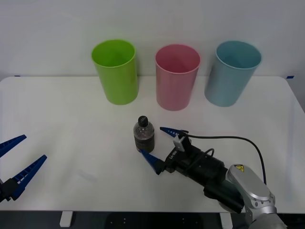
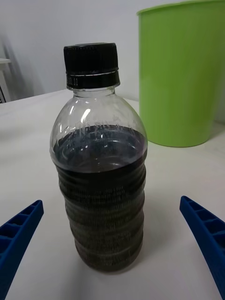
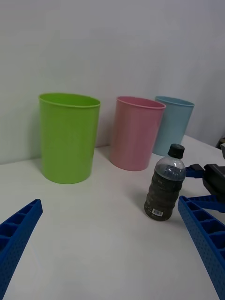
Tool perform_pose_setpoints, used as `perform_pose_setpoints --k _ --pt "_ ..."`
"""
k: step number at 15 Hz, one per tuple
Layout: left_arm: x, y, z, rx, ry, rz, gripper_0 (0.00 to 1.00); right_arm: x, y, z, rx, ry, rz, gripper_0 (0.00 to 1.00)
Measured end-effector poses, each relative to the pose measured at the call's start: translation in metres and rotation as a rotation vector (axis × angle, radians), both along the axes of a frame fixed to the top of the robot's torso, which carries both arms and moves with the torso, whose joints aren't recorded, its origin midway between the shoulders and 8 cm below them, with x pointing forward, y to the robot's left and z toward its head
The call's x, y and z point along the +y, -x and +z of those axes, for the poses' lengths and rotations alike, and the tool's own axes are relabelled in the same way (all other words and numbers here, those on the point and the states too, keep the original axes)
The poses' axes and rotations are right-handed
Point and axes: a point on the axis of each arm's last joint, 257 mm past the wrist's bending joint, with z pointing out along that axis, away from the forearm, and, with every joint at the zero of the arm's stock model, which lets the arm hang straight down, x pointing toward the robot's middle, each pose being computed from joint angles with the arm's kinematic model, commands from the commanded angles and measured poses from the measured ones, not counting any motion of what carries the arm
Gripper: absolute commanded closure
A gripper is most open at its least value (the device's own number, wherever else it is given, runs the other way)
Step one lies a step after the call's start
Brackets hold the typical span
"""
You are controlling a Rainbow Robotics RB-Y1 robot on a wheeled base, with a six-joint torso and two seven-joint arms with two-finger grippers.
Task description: Grasp the object on the table and drop it into the matching bin: aluminum can to the light blue bin, PET bottle to the pink bin.
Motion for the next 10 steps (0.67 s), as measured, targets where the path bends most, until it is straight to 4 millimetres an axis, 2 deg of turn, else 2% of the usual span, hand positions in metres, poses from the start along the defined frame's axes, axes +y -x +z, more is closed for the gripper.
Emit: perform_pose_setpoints --k 4,10 --pt "0.000 0.000 0.000 0.000 0.000 0.000 0.00 0.021 -0.015 -0.004 0.011 0.012 0.009 0.00" --pt "0.000 0.000 0.000 0.000 0.000 0.000 0.00 0.036 -0.025 -0.008 0.023 0.025 0.020 0.00"
